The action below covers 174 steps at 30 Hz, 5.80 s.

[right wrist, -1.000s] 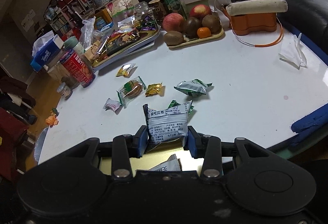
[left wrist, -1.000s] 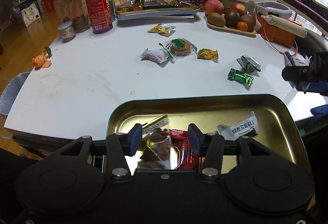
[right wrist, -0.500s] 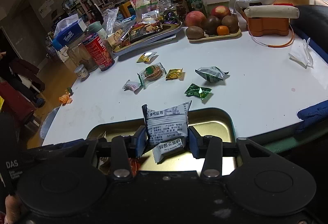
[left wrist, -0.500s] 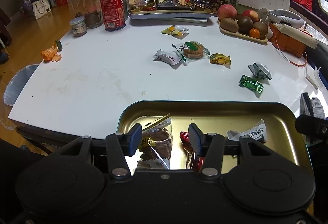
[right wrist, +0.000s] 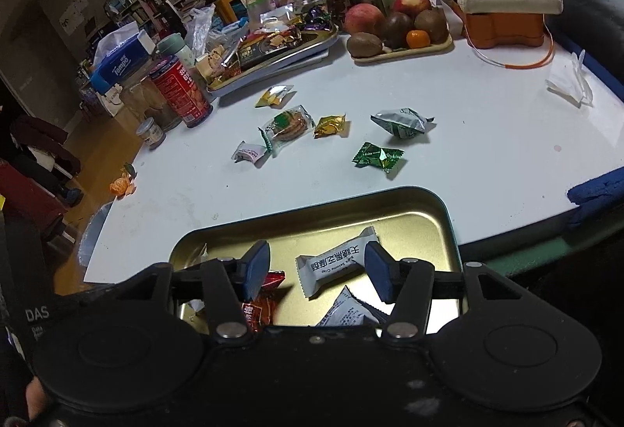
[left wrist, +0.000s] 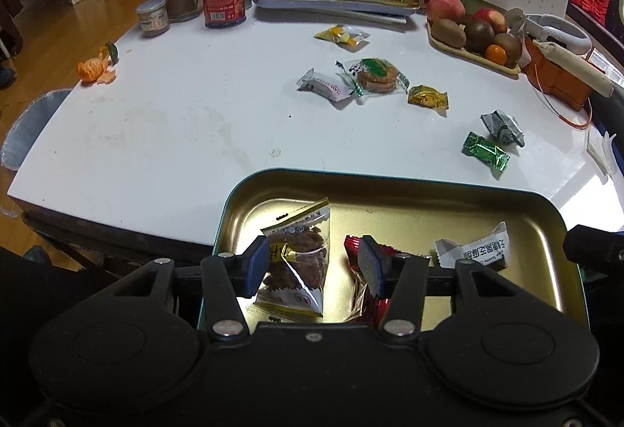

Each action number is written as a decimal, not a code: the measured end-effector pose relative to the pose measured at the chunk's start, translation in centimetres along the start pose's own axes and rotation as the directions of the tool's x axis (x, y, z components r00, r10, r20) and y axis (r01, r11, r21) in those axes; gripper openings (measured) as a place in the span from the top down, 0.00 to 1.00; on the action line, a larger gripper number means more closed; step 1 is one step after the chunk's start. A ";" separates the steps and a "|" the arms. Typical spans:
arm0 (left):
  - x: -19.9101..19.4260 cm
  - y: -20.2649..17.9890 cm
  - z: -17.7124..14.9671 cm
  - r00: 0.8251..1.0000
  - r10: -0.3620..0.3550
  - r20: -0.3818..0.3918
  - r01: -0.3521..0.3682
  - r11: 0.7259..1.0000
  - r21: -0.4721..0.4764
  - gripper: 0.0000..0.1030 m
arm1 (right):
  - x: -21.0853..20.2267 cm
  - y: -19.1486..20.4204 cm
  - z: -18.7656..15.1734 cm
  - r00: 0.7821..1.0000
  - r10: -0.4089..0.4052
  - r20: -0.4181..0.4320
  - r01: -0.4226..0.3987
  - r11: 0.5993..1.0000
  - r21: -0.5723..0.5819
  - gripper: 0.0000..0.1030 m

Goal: Organize snacks
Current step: 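Lower the white pack into the gold tray and open the right gripper, then move both tools back over the snacks on the table, then grasp the green Subiang pack with the right gripper while the left grasps the Hawthorn Strips pack, then release the Hawthorn Strips pack into the gold tray with the left gripper while the right carries the green pack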

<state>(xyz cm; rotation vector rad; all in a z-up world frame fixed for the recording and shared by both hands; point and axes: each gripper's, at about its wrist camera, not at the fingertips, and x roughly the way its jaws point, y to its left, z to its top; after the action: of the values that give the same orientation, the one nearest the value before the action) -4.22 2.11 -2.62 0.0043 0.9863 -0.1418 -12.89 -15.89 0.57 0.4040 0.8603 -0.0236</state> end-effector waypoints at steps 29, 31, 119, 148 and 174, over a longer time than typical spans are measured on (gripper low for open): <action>10.9 3.1 13.5 0.963 0.050 -0.264 -0.101 0.978 -0.182 0.45 | -17.5 19.4 13.7 0.970 -0.238 0.048 0.234 0.865 -0.445 0.44; 11.0 3.0 13.2 0.960 0.055 -0.276 -0.107 0.978 -0.178 0.45 | -18.5 19.5 14.3 0.969 -0.235 0.079 0.246 0.873 -0.421 0.44; 16.5 0.0 18.7 0.964 0.084 -0.251 -0.142 0.965 -0.223 0.46 | 18.2 -1.9 19.2 0.925 -0.196 -0.324 0.218 0.975 0.032 0.67; 13.7 -2.0 19.3 0.988 0.090 -0.130 -0.107 0.985 -0.135 0.73 | 16.0 -1.4 19.9 0.951 -0.168 -0.258 0.180 0.983 0.022 0.67; 2.4 -2.2 7.2 0.997 -0.056 -0.053 0.062 0.990 0.126 0.72 | 11.2 -2.5 16.9 0.955 -0.284 -0.087 0.280 0.959 -0.053 0.67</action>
<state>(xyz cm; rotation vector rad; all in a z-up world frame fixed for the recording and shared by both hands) 2.81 -0.86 -0.53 0.0964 1.0260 -0.2597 6.37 -22.63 1.25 0.2432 1.0044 -0.2529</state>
